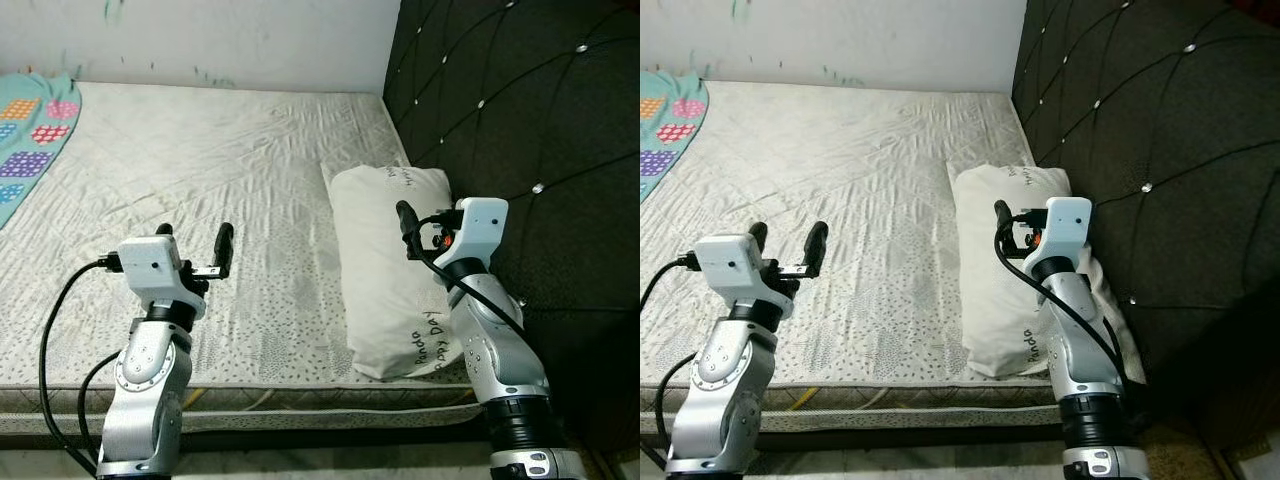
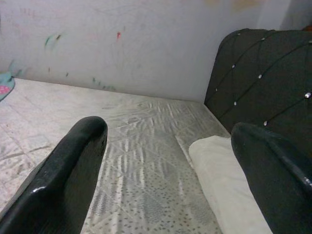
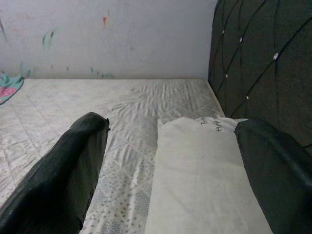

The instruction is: Clean up the room

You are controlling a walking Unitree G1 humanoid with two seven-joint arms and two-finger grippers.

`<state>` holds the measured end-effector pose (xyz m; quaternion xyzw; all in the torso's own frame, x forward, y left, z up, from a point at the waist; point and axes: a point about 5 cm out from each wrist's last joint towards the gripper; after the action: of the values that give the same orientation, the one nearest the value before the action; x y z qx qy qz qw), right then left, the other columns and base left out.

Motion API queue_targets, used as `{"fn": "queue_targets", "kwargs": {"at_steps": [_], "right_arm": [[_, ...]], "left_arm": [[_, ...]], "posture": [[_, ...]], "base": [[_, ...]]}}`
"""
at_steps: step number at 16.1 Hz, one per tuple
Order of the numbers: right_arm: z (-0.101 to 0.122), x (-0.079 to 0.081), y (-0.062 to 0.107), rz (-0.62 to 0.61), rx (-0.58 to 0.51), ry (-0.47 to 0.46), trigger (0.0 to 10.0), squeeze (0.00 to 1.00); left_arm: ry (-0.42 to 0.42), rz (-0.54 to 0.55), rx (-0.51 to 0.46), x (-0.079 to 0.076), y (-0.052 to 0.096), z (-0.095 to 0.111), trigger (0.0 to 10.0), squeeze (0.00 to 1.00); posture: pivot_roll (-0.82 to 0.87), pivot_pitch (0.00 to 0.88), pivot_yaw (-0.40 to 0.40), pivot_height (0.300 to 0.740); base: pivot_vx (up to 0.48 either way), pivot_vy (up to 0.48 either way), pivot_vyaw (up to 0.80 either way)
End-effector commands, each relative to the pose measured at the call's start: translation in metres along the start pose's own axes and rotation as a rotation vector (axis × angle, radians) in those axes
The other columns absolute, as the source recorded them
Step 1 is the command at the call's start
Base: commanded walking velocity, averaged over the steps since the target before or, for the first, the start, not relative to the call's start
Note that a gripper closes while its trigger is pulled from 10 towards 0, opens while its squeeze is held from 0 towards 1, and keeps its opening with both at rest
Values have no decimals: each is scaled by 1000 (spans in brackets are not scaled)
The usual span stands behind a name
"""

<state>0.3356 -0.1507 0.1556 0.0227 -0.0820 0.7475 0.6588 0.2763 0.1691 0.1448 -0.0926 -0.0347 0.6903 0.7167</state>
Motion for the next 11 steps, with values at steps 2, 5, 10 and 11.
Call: {"fn": "queue_targets", "kwargs": {"at_steps": [2, 5, 10, 11], "right_arm": [[-10, -1, 6, -6, 36, 8, 10000, 0], [-14, 3, 9, 10, 40, 2, 10000, 0], [-11, 7, 6, 30, 26, 5, 10000, 1000], [-13, 6, 6, 20, 39, 18, 10000, 1000]], "left_arm": [[3, -2, 17, -3, 5, -6, 10000, 0], [3, -12, 15, -4, 1, -5, 10000, 0], [4, 2, 0, -1, -2, -2, 10000, 0], [7, 4, 2, -2, 0, -3, 10000, 0]], "posture": [[-6, 0, -52, 740], [-10, 0, -50, 740], [-13, 0, -59, 740], [-14, 0, -61, 740]], "base": [[0, 0, 0], [0, 0, 0], [0, 0, 0], [0, 0, 0]]}}
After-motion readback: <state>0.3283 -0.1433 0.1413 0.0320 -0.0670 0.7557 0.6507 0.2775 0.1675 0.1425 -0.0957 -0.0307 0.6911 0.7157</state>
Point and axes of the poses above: a point about 5 cm out from each wrist's last joint towards the gripper, its own y axis pointing back from the gripper into the wrist, its own z axis along the axis of the wrist's last joint, x = y × z, and after that the axes turned 3 degrees about -y, right-handed
